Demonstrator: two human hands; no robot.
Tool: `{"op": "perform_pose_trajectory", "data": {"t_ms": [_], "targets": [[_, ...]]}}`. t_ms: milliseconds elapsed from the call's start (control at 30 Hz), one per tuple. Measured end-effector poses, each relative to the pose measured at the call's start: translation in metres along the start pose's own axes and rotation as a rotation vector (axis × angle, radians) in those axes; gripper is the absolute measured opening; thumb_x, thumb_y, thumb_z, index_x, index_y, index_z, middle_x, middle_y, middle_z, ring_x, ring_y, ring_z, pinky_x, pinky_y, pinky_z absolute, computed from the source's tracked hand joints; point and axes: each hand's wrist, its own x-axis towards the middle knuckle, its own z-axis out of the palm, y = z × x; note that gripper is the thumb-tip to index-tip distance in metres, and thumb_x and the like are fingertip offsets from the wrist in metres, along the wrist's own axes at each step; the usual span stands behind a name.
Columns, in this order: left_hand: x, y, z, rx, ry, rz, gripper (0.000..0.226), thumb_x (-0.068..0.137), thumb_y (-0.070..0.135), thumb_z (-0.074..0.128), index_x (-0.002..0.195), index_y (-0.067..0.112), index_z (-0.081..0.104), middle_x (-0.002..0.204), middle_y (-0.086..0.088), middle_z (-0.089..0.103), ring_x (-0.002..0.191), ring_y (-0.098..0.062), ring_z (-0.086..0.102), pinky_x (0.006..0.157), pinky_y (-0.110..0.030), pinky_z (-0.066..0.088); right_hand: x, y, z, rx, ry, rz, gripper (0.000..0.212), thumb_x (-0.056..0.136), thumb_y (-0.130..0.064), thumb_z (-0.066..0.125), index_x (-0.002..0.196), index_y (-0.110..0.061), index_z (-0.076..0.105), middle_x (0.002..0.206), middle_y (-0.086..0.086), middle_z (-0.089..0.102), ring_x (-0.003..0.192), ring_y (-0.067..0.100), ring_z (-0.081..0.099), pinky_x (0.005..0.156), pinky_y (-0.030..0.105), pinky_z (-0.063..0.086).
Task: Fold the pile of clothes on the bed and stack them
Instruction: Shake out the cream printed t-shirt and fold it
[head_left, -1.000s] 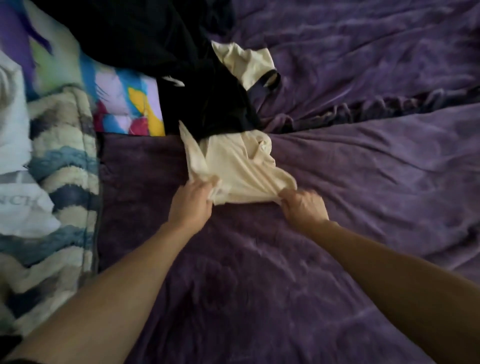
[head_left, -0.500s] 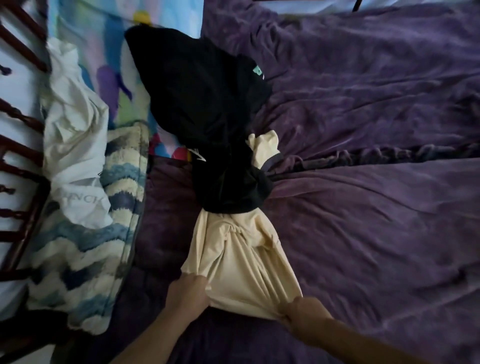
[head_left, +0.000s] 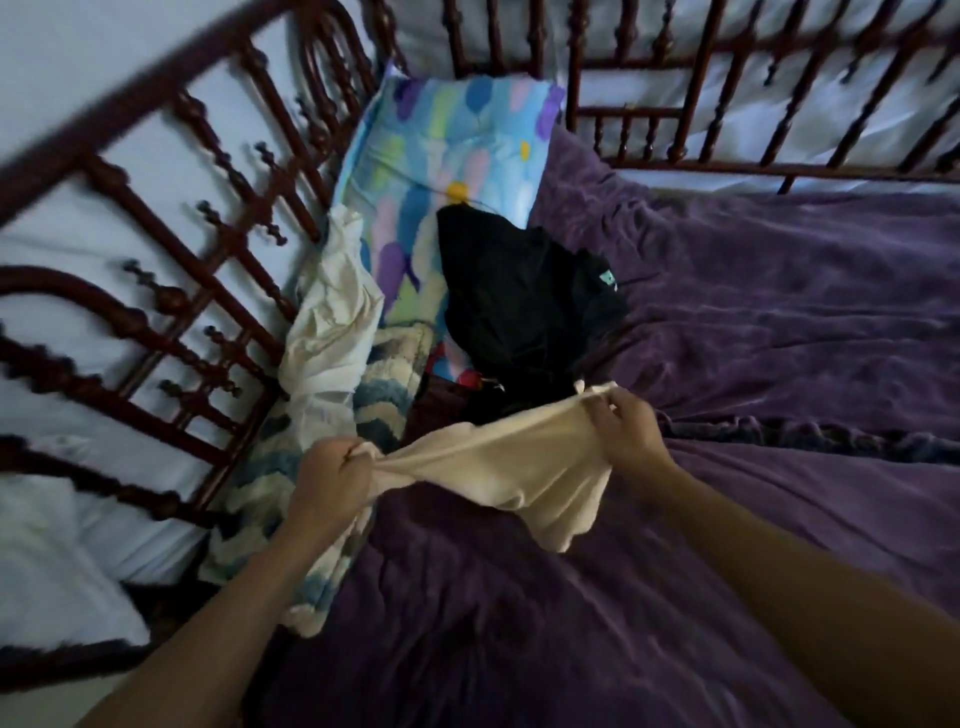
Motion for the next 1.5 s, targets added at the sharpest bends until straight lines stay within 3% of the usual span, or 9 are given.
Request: {"op": "perform_pose_trajectory", "data": {"t_ms": [167,367,600,767,867,1000,1200,1433,1500], "targets": [[0.03,0.053,-0.073,-0.086,0.154,0.133,0.035,0.072,0.027,0.042,0.061,-0.006,0.047,0.054,-0.007,0.042,0.053,-0.02,0.04,0.052,-0.032,0.03,0.021,-0.135,-0.053,0.134,0.004,-0.202,0.036,0.09,-0.028,0.062,0.056,-0.02,0.051,0.051,-0.012,0.041,0.049,0.002,0.036,0.046,0.021,0.03],[0.049,0.103,-0.156,-0.15,0.257,0.4,0.024,0.075,0.029,0.046,0.06,0.011,0.046,0.054,0.005,0.045,0.051,-0.009,0.04,0.051,-0.031,0.034,-0.013,-0.244,-0.108,0.172,0.155,-0.402,0.032,0.089,-0.03,0.062,0.073,-0.003,0.061,0.062,0.001,0.045,0.057,0.01,0.041,0.053,0.027,0.032],[0.052,0.143,-0.228,-0.842,0.177,0.274,0.01,0.065,0.019,0.055,0.067,0.009,0.053,0.062,-0.007,0.048,0.058,-0.018,0.047,0.059,-0.033,0.038,-0.058,-0.316,-0.123,0.154,0.434,-0.476,0.04,0.081,-0.042,0.063,0.071,-0.004,0.06,0.057,-0.004,0.045,0.052,0.008,0.039,0.053,0.028,0.033],[0.03,0.137,-0.242,-0.622,-0.118,0.398,0.028,0.063,0.046,0.073,0.061,0.021,0.06,0.052,0.006,0.054,0.047,-0.011,0.051,0.044,-0.022,0.041,-0.083,-0.32,-0.118,0.069,0.579,-0.464,0.034,0.085,-0.042,0.06,0.068,-0.013,0.063,0.056,-0.009,0.051,0.054,0.009,0.046,0.049,0.027,0.035],[0.024,0.125,-0.248,-0.138,-0.346,0.54,0.05,0.052,0.057,0.086,0.069,0.015,0.064,0.061,0.005,0.063,0.054,-0.008,0.059,0.048,-0.021,0.045,-0.096,-0.322,-0.122,0.003,0.595,-0.483,0.036,0.087,-0.044,0.059,0.061,-0.018,0.058,0.054,-0.009,0.051,0.051,0.006,0.045,0.044,0.019,0.033],[0.03,0.103,-0.253,0.496,-0.161,0.447,0.032,0.06,0.027,0.079,0.072,0.008,0.055,0.066,0.0,0.059,0.066,-0.022,0.063,0.05,-0.026,0.04,-0.106,-0.306,-0.128,-0.221,0.543,-0.421,0.045,0.088,-0.042,0.061,0.057,-0.01,0.054,0.052,-0.002,0.046,0.051,0.015,0.043,0.045,0.027,0.03],[0.022,0.119,-0.239,-0.548,-0.301,0.239,0.014,0.077,0.0,0.07,0.09,0.004,0.067,0.087,-0.019,0.071,0.082,-0.032,0.067,0.069,-0.039,0.055,-0.113,-0.279,-0.135,-0.135,0.485,-0.34,0.049,0.091,-0.039,0.061,0.053,-0.017,0.039,0.052,-0.002,0.035,0.05,0.015,0.036,0.048,0.029,0.025],[-0.004,0.168,-0.199,-0.017,-0.484,0.435,0.037,0.064,0.036,0.087,0.091,0.014,0.073,0.09,-0.003,0.074,0.087,-0.015,0.068,0.077,-0.023,0.053,-0.122,-0.293,-0.149,-0.024,0.305,-0.367,0.033,0.083,-0.02,0.067,0.05,-0.027,0.066,0.047,-0.014,0.054,0.046,0.001,0.05,0.042,0.014,0.037],[-0.01,0.184,-0.196,-0.212,-0.423,0.386,0.039,0.066,0.029,0.086,0.097,0.01,0.072,0.093,-0.006,0.074,0.089,-0.019,0.069,0.076,-0.024,0.056,-0.117,-0.277,-0.165,-0.146,0.401,-0.317,0.021,0.085,-0.022,0.064,0.065,-0.022,0.069,0.062,-0.007,0.06,0.06,0.014,0.056,0.051,0.021,0.04]]}}
